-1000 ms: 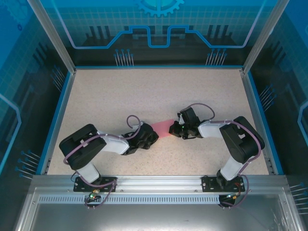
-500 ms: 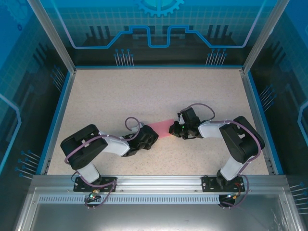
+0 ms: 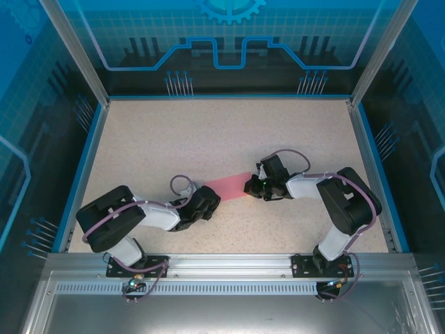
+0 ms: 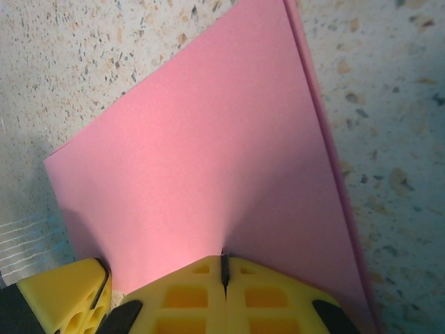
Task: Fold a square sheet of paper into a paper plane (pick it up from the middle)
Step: First fold in half a square sheet of paper at the center of the table.
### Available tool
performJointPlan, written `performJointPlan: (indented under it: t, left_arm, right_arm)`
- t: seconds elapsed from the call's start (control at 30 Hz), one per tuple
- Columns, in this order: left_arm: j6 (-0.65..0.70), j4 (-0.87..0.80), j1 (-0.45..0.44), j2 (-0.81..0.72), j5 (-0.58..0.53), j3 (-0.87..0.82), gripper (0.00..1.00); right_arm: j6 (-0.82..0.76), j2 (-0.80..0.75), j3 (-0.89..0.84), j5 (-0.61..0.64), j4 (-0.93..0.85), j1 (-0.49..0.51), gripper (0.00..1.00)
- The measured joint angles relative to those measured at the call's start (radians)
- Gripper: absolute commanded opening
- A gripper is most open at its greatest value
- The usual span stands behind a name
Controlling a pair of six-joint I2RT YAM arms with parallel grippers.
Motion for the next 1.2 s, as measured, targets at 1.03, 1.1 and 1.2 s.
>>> performJointPlan:
  t: [1.03,1.1,1.2]
  left_arm:
    - [0.385,-0.674,0.317,-0.344,0.068,0.134,0.49]
    - [0.456,-0.725,0.381,-0.344,0.097,0.205,0.63]
    - [0.526,-0.782,0.472,-0.341,0.131,0.271,0.79]
  right_arm:
    - [-0.167,-0.003,0.258,0.143,-0.348,0.063,0.36]
    - [-0.185,0.021,0.357,0.175,-0.388,0.118,0.42]
    - [-0.192,0.108,0.497,0.214,-0.419,0.196,0.45]
